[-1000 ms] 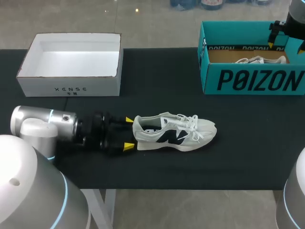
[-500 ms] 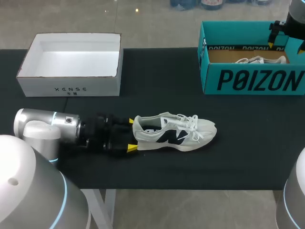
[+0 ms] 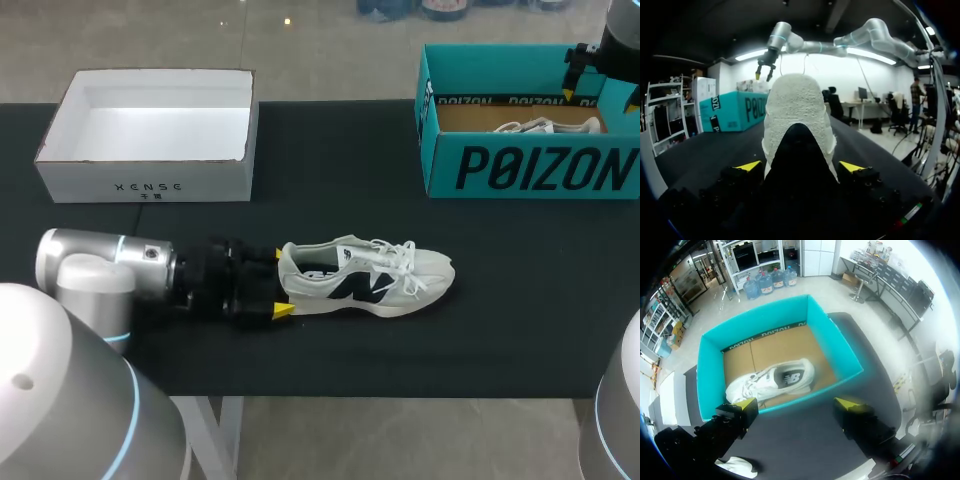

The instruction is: Take the shoe out of the shoebox, open the shoe tongue, remove and reinsert the insole, then place the shoe into the shoebox

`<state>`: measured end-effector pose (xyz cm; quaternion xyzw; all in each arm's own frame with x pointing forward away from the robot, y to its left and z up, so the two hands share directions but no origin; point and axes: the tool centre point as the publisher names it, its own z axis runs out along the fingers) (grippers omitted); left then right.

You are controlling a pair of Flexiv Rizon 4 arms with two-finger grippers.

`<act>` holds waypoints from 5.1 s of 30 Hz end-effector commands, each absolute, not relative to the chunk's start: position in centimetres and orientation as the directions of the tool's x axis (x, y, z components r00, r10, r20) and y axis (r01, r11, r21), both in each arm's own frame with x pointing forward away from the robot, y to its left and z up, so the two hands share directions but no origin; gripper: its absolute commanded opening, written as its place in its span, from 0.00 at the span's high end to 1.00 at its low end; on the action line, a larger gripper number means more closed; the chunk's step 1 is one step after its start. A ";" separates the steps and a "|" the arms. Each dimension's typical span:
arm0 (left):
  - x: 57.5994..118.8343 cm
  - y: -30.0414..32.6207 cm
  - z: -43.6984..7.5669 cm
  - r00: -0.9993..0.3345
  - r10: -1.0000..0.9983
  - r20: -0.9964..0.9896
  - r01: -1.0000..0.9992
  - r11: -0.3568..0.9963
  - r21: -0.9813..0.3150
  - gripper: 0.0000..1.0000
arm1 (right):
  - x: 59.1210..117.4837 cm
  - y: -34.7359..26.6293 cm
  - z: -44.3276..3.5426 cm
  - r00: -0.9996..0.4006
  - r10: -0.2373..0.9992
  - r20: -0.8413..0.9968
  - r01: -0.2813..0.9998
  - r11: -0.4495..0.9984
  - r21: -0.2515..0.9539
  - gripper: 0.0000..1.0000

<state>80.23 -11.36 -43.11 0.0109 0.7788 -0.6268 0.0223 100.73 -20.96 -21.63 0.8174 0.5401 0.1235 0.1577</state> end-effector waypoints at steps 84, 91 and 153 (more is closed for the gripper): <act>80.2 -11.8 -43.4 -0.999 -0.004 -0.038 0.037 0.204 -0.978 1.00 | 86.0 3.9 -23.5 0.259 0.953 -0.157 0.954 -0.227 0.195 0.00; 80.2 -11.8 -43.4 -0.999 -0.004 -0.038 0.037 0.204 -0.978 1.00 | 86.0 3.9 -23.5 0.259 0.953 -0.157 0.954 -0.227 0.195 0.00; 80.2 -11.8 -43.4 -0.999 -0.004 -0.038 0.037 0.204 -0.978 1.00 | 77.8 20.4 -34.0 0.087 0.979 -0.184 0.991 -0.066 0.115 0.00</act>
